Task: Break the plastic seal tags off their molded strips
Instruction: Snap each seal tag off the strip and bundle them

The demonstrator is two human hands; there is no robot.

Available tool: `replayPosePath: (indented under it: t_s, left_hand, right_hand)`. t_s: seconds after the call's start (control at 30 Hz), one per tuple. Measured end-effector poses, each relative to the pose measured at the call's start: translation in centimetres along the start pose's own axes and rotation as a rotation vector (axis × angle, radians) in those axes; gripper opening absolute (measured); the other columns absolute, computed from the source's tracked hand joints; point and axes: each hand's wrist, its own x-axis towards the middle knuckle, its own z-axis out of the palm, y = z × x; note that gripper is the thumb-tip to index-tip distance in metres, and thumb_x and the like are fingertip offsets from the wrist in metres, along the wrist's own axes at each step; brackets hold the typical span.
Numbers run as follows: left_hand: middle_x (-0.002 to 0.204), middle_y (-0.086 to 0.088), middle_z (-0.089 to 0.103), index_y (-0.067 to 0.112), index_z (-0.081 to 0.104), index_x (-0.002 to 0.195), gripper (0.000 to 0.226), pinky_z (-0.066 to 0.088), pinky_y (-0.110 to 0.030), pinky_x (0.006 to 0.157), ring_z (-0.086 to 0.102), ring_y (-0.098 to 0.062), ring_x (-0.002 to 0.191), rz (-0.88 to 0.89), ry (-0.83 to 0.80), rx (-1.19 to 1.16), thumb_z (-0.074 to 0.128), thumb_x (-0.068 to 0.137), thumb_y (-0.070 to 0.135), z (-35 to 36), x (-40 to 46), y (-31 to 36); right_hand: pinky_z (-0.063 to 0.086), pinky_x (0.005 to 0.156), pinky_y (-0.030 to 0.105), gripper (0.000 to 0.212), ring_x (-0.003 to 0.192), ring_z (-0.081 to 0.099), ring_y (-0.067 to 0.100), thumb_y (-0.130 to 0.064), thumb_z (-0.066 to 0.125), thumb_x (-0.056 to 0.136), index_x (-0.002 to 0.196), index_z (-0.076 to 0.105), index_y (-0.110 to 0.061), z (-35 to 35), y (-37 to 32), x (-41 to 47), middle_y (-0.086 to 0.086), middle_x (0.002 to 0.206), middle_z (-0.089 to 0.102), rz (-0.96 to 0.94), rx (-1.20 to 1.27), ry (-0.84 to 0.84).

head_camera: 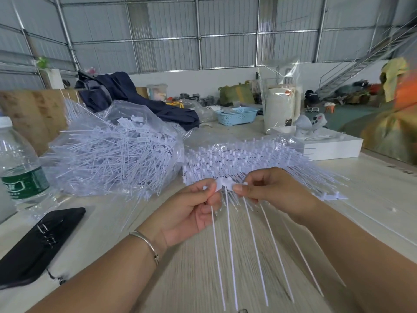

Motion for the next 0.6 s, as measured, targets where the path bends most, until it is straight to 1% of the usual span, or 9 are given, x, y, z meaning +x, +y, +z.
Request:
replayPosePath:
  t_s: [0.07, 0.13, 0.17, 0.27, 0.33, 0.4, 0.47, 0.53, 0.6]
  left_hand:
    - [0.066, 0.003, 0.045, 0.016, 0.048, 0.086, 0.020, 0.029, -0.018, 0.051, 0.040, -0.007, 0.053, -0.061, -0.072, -0.062, 0.069, 0.087, 0.017, 0.0, 0.1, -0.4]
    - [0.068, 0.003, 0.045, 0.018, 0.044, 0.098, 0.031, 0.030, -0.021, 0.055, 0.042, -0.009, 0.055, -0.113, -0.107, -0.070, 0.072, 0.086, 0.020, 0.0, 0.1, -0.8]
    - [0.068, 0.003, 0.046, 0.018, 0.045, 0.098, 0.032, 0.031, -0.021, 0.057, 0.042, -0.009, 0.056, -0.128, -0.117, -0.061, 0.074, 0.085, 0.023, 0.1, 0.1, -0.9]
    - [0.069, 0.004, 0.051, 0.021, 0.062, 0.083, 0.024, 0.040, -0.020, 0.056, 0.043, -0.007, 0.055, -0.187, -0.127, -0.023, 0.079, 0.078, 0.037, 0.5, 0.1, -0.9]
    - [0.071, 0.006, 0.054, 0.025, 0.067, 0.077, 0.033, 0.044, -0.019, 0.059, 0.046, -0.006, 0.059, -0.263, -0.137, 0.036, 0.071, 0.076, 0.057, 1.0, 0.0, -0.9]
    - [0.072, 0.008, 0.055, 0.027, 0.067, 0.073, 0.045, 0.043, -0.018, 0.063, 0.046, -0.005, 0.062, -0.319, -0.140, 0.084, 0.054, 0.077, 0.070, 1.3, -0.1, -1.1]
    - [0.072, 0.008, 0.057, 0.026, 0.067, 0.071, 0.051, 0.043, -0.018, 0.062, 0.050, -0.004, 0.060, -0.343, -0.114, 0.118, 0.044, 0.078, 0.071, 1.7, 0.0, -1.2]
    - [0.072, 0.007, 0.057, 0.026, 0.067, 0.070, 0.052, 0.044, -0.018, 0.060, 0.051, -0.004, 0.058, -0.359, -0.084, 0.142, 0.043, 0.078, 0.072, 2.0, -0.1, -1.2]
    - [0.072, 0.008, 0.058, 0.028, 0.068, 0.070, 0.055, 0.045, -0.017, 0.060, 0.053, -0.004, 0.059, -0.369, -0.074, 0.143, 0.039, 0.079, 0.074, 2.2, -0.2, -1.2]
  right_hand:
    - [0.033, 0.068, 0.031, 0.057, 0.060, 0.042, 0.017, -0.055, 0.079, 0.062, 0.066, 0.060, -0.001, 0.1, 0.1, 0.1, 0.007, 0.058, 0.050, 0.000, -0.003, -0.020]
    - [0.033, 0.065, 0.030, 0.056, 0.061, 0.042, 0.018, -0.055, 0.082, 0.057, 0.066, 0.062, -0.003, 0.2, 0.2, 0.1, 0.009, 0.060, 0.050, 0.004, 0.015, -0.039]
    - [0.033, 0.063, 0.029, 0.059, 0.061, 0.041, 0.019, -0.053, 0.083, 0.055, 0.068, 0.063, 0.000, 0.3, 0.3, 0.1, 0.010, 0.062, 0.049, 0.008, 0.031, -0.039]
    - [0.034, 0.061, 0.027, 0.063, 0.062, 0.041, 0.018, -0.049, 0.085, 0.054, 0.074, 0.062, 0.006, 0.4, 0.3, 0.2, 0.011, 0.066, 0.047, 0.005, 0.070, -0.029]
    - [0.034, 0.060, 0.024, 0.063, 0.060, 0.041, 0.016, -0.046, 0.088, 0.057, 0.077, 0.062, 0.008, 0.6, 0.1, 0.1, 0.012, 0.066, 0.046, -0.011, 0.116, -0.026]
    - [0.034, 0.058, 0.023, 0.062, 0.059, 0.040, 0.017, -0.045, 0.088, 0.059, 0.078, 0.063, 0.008, 0.9, -0.1, 0.1, 0.013, 0.065, 0.045, -0.024, 0.142, -0.025]
    - [0.034, 0.060, 0.025, 0.064, 0.062, 0.039, 0.020, -0.047, 0.086, 0.058, 0.080, 0.063, 0.009, 1.2, -0.1, 0.1, 0.013, 0.066, 0.046, -0.030, 0.143, -0.025]
    - [0.034, 0.063, 0.028, 0.075, 0.065, 0.039, 0.021, -0.056, 0.087, 0.053, 0.081, 0.064, 0.009, 1.4, 0.0, 0.1, 0.013, 0.068, 0.048, -0.043, 0.143, -0.029]
    - [0.035, 0.065, 0.027, 0.077, 0.063, 0.042, 0.019, -0.062, 0.085, 0.051, 0.080, 0.065, 0.007, 1.4, 0.0, 0.1, 0.011, 0.063, 0.048, -0.039, 0.148, -0.041]
